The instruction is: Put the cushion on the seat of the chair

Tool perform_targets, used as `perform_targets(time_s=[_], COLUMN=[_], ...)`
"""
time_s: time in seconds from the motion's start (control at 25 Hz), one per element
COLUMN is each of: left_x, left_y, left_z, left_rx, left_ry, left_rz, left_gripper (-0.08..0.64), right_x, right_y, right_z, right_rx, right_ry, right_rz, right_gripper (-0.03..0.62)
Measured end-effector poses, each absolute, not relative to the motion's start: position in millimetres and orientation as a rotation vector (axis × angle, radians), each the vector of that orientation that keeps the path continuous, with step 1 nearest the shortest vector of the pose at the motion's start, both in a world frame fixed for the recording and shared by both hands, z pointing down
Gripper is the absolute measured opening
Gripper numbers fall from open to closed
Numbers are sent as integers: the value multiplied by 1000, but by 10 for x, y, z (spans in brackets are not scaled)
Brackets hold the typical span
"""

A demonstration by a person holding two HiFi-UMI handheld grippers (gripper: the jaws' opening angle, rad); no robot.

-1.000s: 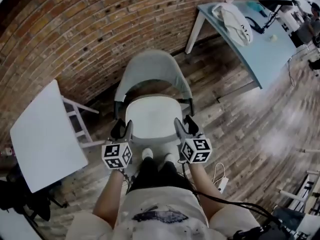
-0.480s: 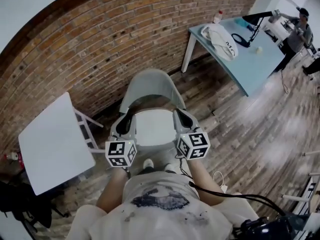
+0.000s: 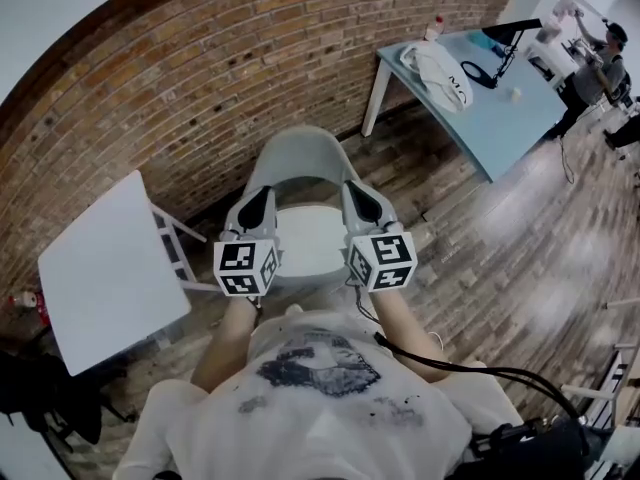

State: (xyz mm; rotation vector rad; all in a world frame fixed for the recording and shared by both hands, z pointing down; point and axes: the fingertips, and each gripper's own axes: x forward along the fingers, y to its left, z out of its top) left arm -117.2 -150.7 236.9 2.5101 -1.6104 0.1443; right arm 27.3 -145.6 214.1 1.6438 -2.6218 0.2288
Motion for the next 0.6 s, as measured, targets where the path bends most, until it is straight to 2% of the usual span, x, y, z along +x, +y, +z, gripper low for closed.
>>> perform_targets(time_s=[0.6], left_x=[-1083], left_y=[-1550], left_z=[2387], left_rx=[2506], left_ry=[-1604], left_rz=[148], left_gripper=[-9], right_x=[282], right_y=[-1523], right_z=[2220], right_rx=[1611], right_ry=[-2624], right_rz=[247], right_gripper=[-2])
